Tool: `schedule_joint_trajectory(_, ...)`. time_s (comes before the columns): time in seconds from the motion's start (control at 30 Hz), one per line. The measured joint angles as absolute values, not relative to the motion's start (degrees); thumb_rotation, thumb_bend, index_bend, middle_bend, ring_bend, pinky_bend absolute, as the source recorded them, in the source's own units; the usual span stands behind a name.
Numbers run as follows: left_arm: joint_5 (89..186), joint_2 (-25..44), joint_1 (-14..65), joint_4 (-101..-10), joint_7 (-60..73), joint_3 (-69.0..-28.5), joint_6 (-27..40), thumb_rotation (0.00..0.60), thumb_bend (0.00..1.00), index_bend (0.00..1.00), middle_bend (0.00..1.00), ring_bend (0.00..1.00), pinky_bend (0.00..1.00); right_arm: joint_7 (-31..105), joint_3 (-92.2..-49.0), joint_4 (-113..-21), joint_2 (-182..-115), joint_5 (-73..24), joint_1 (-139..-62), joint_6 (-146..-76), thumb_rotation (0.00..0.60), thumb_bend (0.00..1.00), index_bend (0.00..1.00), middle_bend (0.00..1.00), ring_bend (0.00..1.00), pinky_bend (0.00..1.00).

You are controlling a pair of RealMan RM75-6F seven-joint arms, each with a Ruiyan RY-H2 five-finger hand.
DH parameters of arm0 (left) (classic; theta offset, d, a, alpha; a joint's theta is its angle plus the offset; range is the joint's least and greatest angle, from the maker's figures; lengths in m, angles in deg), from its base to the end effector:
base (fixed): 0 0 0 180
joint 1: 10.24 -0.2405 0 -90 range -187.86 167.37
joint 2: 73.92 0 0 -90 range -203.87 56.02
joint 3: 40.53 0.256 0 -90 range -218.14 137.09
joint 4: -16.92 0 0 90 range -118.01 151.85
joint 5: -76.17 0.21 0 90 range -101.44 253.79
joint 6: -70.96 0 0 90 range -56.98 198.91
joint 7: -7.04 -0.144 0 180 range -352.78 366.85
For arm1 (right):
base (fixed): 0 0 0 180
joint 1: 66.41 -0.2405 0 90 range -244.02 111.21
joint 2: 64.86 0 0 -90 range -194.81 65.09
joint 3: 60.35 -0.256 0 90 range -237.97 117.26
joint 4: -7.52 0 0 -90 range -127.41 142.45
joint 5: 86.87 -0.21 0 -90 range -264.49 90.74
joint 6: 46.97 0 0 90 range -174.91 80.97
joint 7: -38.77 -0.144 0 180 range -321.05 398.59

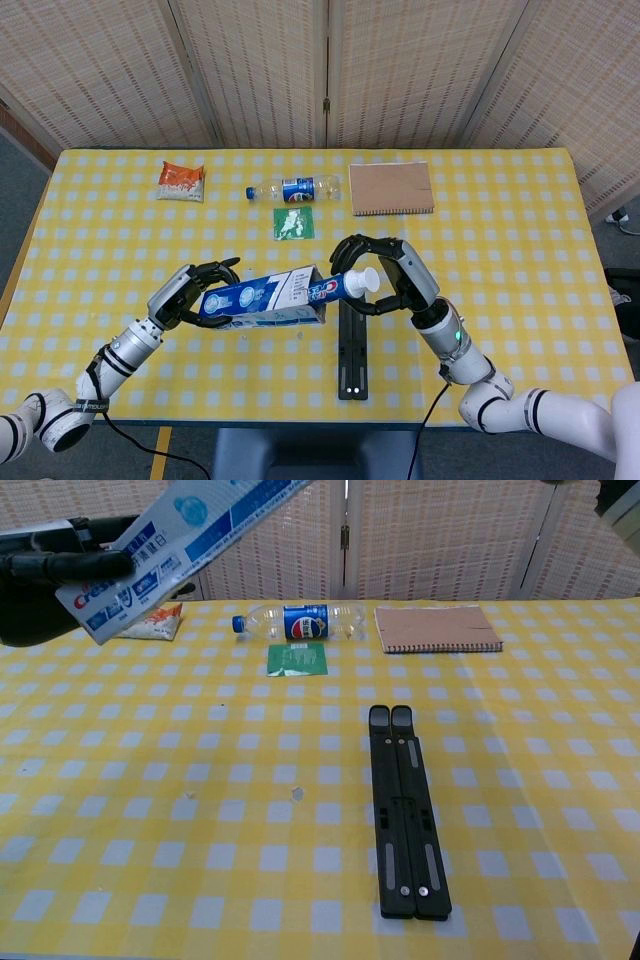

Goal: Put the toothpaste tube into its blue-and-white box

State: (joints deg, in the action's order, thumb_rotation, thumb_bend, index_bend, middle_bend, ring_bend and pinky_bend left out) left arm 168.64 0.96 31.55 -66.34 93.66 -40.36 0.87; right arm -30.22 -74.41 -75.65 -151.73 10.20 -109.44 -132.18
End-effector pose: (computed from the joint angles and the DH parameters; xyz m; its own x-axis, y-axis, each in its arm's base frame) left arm -0.1626 0.3257 0.0643 -0.6318 0.6500 0.4223 0.5377 -0.0248 0.8427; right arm -0.0694 -0.3277 0.0739 -0.5996 -0.5973 0.5327 -0.2560 -0.4874 -0.8348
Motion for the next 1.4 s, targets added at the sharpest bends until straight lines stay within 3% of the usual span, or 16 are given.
schedule_joint_trajectory(0.13,168.60,0.86,31.35,-66.30,94.25,-40.57,0.91,0.600,0.21,0.51,0.60,0.47,0.08,-30.35,-73.83,-75.84,-151.08,10.35,-109.78,-131.56,0.600,0.34,0.11,0.16,0.21,0.11)
schedule_joint_trajectory(0.17,168.57,0.83,31.28,-66.25,94.51,-40.64,0.90,0.600,0.21,0.51,0.60,0.47,0.07,-30.35,-73.80,-75.96,-151.00,10.27,-109.79,-131.56,0.600,0.34,0.04,0.12,0.17,0.08)
schedule_joint_trajectory(0.23,168.42,0.73,31.12,-66.13,95.23,-40.85,0.86,0.600,0.21,0.51,0.60,0.47,0.07,-30.09,-73.84,-76.31,-150.95,9.88,-109.72,-131.66,0.600,0.34,0.00,0.05,0.11,0.03)
schedule_joint_trajectory(0.33,168.40,0.52,30.87,-65.77,96.41,-41.15,0.69,0.600,0.21,0.51,0.60,0.47,0.08,-29.33,-73.86,-76.78,-150.77,9.47,-109.61,-131.67,0.600,0.34,0.00,0.00,0.08,0.00)
schedule_joint_trajectory(0.8,167.40,-1.15,29.07,-64.09,99.62,-42.44,-0.72,0.600,0.21,0.51,0.60,0.47,0.08,-29.13,-74.32,-79.42,-146.94,8.45,-106.96,-134.90,0.600,0.34,0.00,0.00,0.06,0.00)
schedule_joint_trajectory(1.4,166.31,1.00,25.49,-60.11,112.57,-44.62,-5.57,0.600,0.21,0.52,0.61,0.48,0.08,-38.34,-77.59,-89.32,-134.95,4.77,-97.83,-143.12,0.600,0.34,0.00,0.00,0.02,0.00)
